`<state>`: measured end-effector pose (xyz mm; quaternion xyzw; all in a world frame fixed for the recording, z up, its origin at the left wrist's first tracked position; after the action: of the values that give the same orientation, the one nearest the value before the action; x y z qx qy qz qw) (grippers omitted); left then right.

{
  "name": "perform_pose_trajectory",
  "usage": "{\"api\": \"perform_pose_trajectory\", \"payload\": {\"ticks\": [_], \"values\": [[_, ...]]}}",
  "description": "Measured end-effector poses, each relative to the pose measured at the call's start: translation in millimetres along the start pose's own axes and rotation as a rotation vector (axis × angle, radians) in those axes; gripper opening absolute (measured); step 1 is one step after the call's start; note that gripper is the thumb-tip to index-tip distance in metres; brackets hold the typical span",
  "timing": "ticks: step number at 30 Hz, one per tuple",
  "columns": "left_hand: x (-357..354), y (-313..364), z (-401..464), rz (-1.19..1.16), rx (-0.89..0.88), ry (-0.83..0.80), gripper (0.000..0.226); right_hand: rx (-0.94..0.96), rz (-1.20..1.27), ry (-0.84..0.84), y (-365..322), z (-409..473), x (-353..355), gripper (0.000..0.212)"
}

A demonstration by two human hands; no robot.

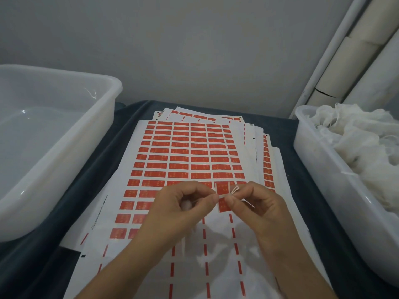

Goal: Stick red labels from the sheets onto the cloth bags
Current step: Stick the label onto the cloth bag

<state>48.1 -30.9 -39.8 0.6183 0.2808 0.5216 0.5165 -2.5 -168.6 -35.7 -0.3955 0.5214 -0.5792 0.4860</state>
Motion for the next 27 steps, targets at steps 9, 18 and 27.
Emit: {"api": "perform_pose_trajectory", "payload": {"ticks": [9, 18, 27], "values": [[2.1, -2.6, 1.1, -0.012, 0.007, 0.037, 0.007, 0.088, -0.215, 0.092, -1.5, 4.7, 7.3, 0.016], [-1.2, -5.6, 0.0, -0.142, 0.122, -0.01, 0.02, -0.157, 0.048, 0.035, 8.7, 5.4, 4.2, 0.025], [-1.7, -6.5, 0.7, -0.119, 0.103, -0.013, 0.016, -0.087, 0.059, 0.106, 6.1, 3.3, 6.0, 0.022]]}}
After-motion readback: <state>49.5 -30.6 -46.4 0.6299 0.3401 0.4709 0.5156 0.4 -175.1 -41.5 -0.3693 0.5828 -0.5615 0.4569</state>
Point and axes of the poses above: each hand's wrist, its own z-axis towards the middle knuckle, its own x-axis out of the back of the hand, y = z × x, the point moved 5 cm from there along z, towards the middle knuckle, and after that the axes turned 10 degrees about z, right-handed, at the moved point
